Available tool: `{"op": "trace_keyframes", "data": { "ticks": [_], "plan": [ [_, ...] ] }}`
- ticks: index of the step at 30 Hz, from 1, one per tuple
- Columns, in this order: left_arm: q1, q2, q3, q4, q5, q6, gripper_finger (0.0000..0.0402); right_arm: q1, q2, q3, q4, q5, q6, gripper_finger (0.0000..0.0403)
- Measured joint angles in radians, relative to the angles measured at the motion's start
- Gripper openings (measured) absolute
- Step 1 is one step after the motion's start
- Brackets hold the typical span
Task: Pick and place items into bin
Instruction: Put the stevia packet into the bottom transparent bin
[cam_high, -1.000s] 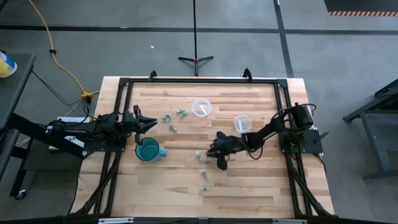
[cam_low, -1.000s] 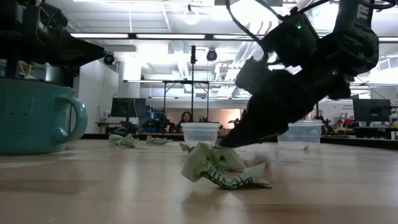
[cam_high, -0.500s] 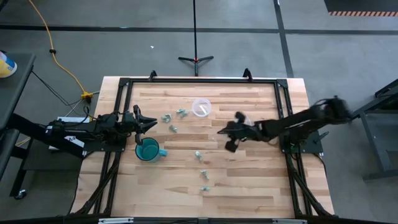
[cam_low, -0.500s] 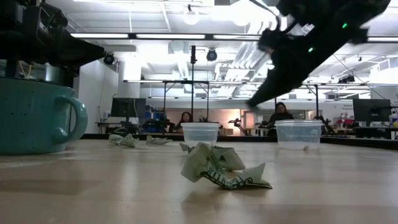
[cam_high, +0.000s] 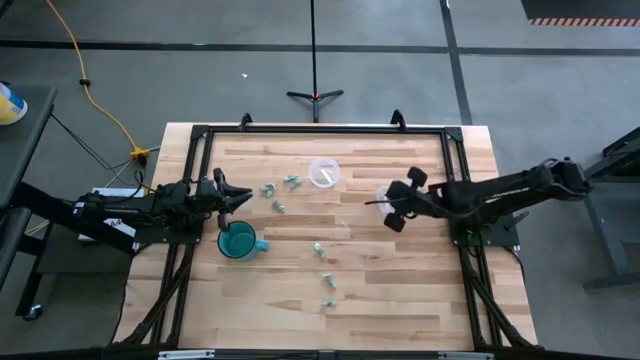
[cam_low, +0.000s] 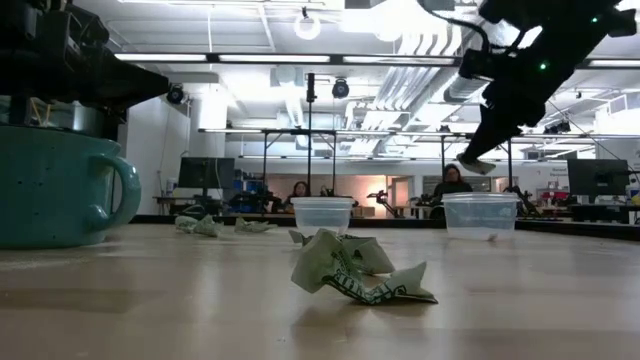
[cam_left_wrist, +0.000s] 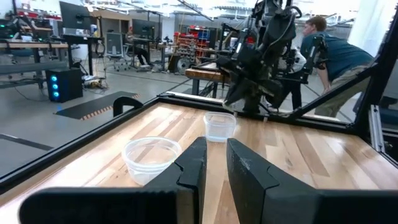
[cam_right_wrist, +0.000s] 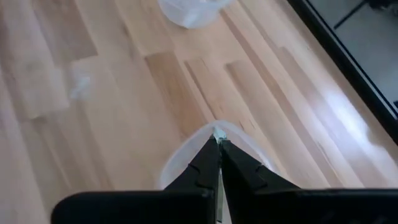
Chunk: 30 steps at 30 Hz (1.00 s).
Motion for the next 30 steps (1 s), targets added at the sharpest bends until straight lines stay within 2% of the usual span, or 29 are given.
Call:
{"op": "trace_keyframes", "data": {
  "ticks": [4,7,14,17,20,24,26,30],
  "plan": [
    [0.0,0.0,0.0,0.0,-0.005,0.0,0.0099,-0.03,0.003,0.0,-0.002,-0.05,-0.003,0.0009],
    [0.0,0.0,0.0,0.0,-0.005,0.0,0.0099,-0.041,0.003,0.0,-0.003,-0.059,-0.005,0.0024],
    [0.0,0.0,0.0,-0.001,-0.004,0.0,0.0099,-0.044,0.003,0.0,-0.013,-0.054,-0.008,0.009],
    [0.0,0.0,0.0,-0.001,-0.004,0.0,0.0099,-0.044,0.003,-0.001,0.037,-0.062,0.0,0.012],
    [0.0,0.0,0.0,-0.001,-0.004,0.0,0.0099,-0.042,0.009,-0.01,0.253,-0.15,-0.021,0.0141],
    [0.0,0.0,0.0,-0.001,-0.004,0.0,0.0099,0.0,0.092,-0.051,0.668,-0.393,-0.173,0.016],
    [0.0,0.0,0.0,-0.002,-0.004,0.0,0.0099,0.035,0.17,-0.051,0.79,-0.421,-0.235,0.0168],
    [0.0,0.0,0.0,0.001,-0.012,0.0,0.0099,0.09,0.353,-0.052,0.986,-0.413,-0.303,0.0186]
  ]
}}
